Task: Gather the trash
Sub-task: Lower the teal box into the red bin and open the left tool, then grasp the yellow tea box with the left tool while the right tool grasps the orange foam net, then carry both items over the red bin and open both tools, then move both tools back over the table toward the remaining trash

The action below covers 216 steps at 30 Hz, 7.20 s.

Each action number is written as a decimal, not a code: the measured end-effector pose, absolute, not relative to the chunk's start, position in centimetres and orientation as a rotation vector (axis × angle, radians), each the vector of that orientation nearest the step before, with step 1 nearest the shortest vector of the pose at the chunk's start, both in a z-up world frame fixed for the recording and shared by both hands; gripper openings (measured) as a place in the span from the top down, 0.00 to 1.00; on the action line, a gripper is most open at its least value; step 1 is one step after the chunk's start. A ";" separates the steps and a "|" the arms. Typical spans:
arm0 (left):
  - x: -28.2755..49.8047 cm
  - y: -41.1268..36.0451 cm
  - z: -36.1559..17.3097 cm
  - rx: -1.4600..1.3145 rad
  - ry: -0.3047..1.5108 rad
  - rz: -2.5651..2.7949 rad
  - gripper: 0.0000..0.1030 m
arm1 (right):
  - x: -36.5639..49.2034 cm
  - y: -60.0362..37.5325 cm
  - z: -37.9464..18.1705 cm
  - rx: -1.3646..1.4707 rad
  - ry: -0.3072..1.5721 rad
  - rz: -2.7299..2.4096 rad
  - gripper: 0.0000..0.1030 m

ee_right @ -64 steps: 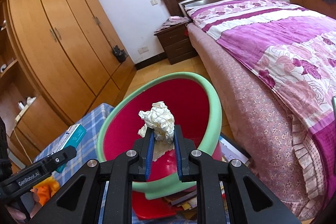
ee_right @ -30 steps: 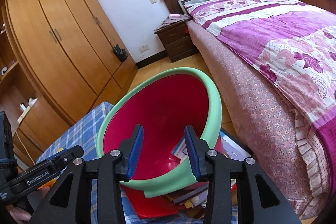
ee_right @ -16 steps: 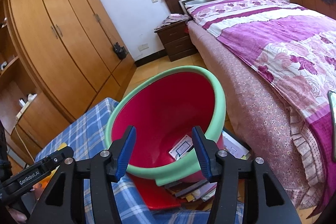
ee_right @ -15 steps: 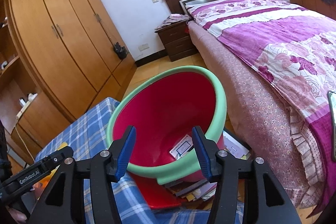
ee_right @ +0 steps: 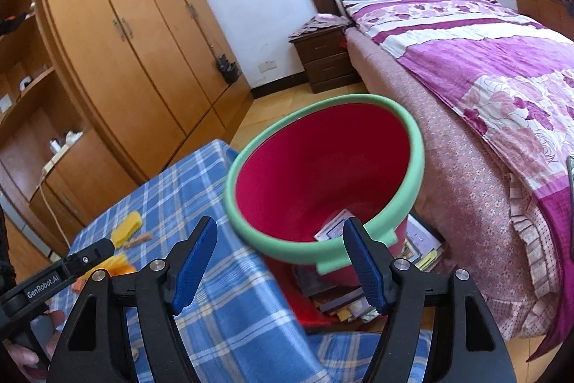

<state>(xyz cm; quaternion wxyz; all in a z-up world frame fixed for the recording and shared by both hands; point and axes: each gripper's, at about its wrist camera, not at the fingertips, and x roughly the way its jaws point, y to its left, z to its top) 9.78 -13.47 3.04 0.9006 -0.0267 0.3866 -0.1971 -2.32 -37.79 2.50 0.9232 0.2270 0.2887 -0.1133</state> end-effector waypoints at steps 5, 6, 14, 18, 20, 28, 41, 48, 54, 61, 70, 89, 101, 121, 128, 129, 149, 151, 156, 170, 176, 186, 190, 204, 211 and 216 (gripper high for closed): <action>9.2 -10.5 3.1 -0.074 0.790 -0.360 0.41 | -2.4 -36.1 2.6 0.449 0.606 -0.209 0.28; 9.1 -9.6 3.0 -0.079 0.789 -0.346 0.41 | -2.4 -35.7 2.5 0.448 0.611 -0.204 0.28; 8.5 -3.7 2.3 -0.120 0.788 -0.243 0.41 | -1.9 -32.8 2.1 0.423 0.646 -0.160 0.28; 8.4 -0.9 1.4 -0.126 0.795 -0.182 0.41 | -1.5 -31.2 1.8 0.401 0.667 -0.136 0.28; 8.4 0.5 0.8 -0.122 0.804 -0.148 0.41 | -1.3 -30.6 1.7 0.394 0.677 -0.125 0.28; 9.1 3.8 -1.6 -0.097 0.855 -0.092 0.39 | -0.5 -28.4 1.3 0.354 0.711 -0.092 0.28; 12.1 4.8 -4.4 -0.047 0.921 -0.094 0.39 | 0.5 -26.6 0.7 0.319 0.756 -0.074 0.28; 12.8 5.4 -5.2 -0.058 0.929 -0.080 0.40 | 1.0 -25.6 0.6 0.297 0.772 -0.060 0.28; 12.4 5.4 -5.2 -0.053 0.912 -0.084 0.52 | 1.6 -24.5 0.6 0.277 0.786 -0.027 0.28; 11.4 6.3 -4.4 -0.153 0.892 -0.088 0.52 | 2.9 -21.7 1.2 0.241 0.791 0.071 0.28; 10.3 7.3 -3.3 -0.199 0.869 -0.045 0.53 | 5.3 -17.0 0.8 0.180 0.829 0.210 0.28; 8.7 6.8 -1.9 -0.214 0.839 -0.052 0.53 | 5.9 -13.8 -0.3 0.159 0.843 0.339 0.94; 7.2 4.0 1.0 -0.190 0.794 -0.126 0.52 | 2.0 -16.8 4.0 0.238 0.715 0.355 0.94; 7.6 -6.2 3.8 -0.114 0.798 -0.340 0.52 | -1.9 -27.6 6.6 0.374 0.566 0.133 0.94; 8.7 -10.5 4.3 -0.064 0.797 -0.407 0.52 | -2.2 -31.3 6.4 0.415 0.547 0.044 0.94; 8.8 -11.2 4.3 -0.056 0.795 -0.416 0.52 | -2.2 -31.9 6.3 0.422 0.546 0.033 0.94; 12.8 -23.7 2.7 0.069 0.826 -0.586 0.52 | -0.9 -41.4 1.9 0.529 0.563 -0.177 0.93; 13.1 -24.8 2.4 0.078 0.832 -0.598 0.52 | -0.6 -42.0 1.3 0.530 0.572 -0.191 0.91; 14.1 -27.2 1.6 0.108 0.837 -0.627 0.52 | -0.1 -42.8 0.3 0.522 0.582 -0.238 0.90; 15.5 -31.4 0.1 0.151 0.853 -0.689 0.39 | -1.0 -44.3 0.4 0.545 0.540 -0.264 0.72; 15.1 -30.6 0.3 0.131 0.864 -0.679 0.39 | -1.3 -44.4 0.4 0.549 0.546 -0.264 0.71; 12.7 -26.6 2.1 0.110 0.844 -0.617 0.39 | -2.0 -42.4 1.6 0.522 0.549 -0.254 0.51; 11.9 -24.6 2.7 0.092 0.847 -0.590 0.39 | -2.4 -41.3 2.2 0.511 0.544 -0.236 0.51; 9.7 -14.7 3.4 0.022 0.829 -0.441 0.39 | -2.3 -35.2 2.6 0.466 0.605 -0.104 0.44; 9.8 -9.2 2.6 -0.028 0.831 -0.332 0.39 | -1.8 -32.5 2.5 0.437 0.638 -0.068 0.43; 10.2 -5.1 1.8 -0.057 0.832 -0.246 0.39 | -1.4 -31.0 2.2 0.419 0.666 -0.056 0.43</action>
